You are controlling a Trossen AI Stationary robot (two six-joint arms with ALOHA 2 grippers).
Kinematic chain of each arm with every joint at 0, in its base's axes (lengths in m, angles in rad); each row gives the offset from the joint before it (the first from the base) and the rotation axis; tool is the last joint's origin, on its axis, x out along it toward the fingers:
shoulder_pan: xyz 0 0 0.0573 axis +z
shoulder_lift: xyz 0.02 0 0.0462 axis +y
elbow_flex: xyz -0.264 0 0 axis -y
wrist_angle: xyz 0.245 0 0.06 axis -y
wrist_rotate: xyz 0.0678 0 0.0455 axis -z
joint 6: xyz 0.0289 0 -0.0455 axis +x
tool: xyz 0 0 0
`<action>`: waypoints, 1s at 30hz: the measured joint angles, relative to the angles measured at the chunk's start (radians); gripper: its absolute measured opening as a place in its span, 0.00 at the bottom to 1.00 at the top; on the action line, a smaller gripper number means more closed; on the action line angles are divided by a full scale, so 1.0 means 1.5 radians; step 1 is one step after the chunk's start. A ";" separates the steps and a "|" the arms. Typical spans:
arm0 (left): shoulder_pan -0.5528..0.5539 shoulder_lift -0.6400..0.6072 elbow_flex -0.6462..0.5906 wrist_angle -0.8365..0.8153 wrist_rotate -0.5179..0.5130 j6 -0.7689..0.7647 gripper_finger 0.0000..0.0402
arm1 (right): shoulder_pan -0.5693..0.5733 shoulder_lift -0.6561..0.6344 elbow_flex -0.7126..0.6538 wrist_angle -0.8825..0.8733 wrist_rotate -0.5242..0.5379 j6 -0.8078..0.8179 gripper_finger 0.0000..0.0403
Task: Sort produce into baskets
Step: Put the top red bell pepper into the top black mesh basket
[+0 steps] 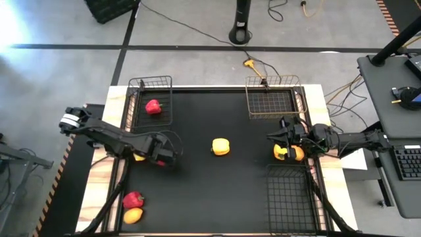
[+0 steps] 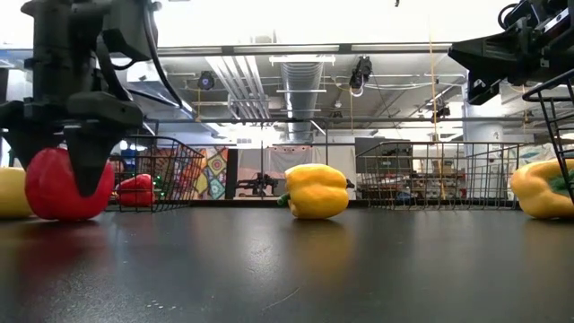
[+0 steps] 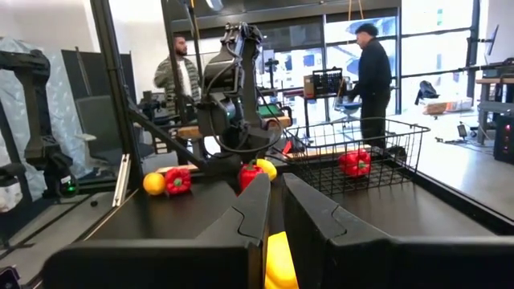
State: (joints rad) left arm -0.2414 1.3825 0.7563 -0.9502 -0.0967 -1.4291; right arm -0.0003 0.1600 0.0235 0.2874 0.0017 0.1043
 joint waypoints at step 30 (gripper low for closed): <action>0.137 -0.019 0.533 -0.410 -0.382 0.234 0.86 | 0.000 0.000 0.000 0.000 0.000 0.000 0.07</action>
State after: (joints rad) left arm -0.0356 1.3533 1.5555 -1.5648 -0.6697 -1.0775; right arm -0.0005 0.1600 0.0236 0.2874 0.0017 0.1043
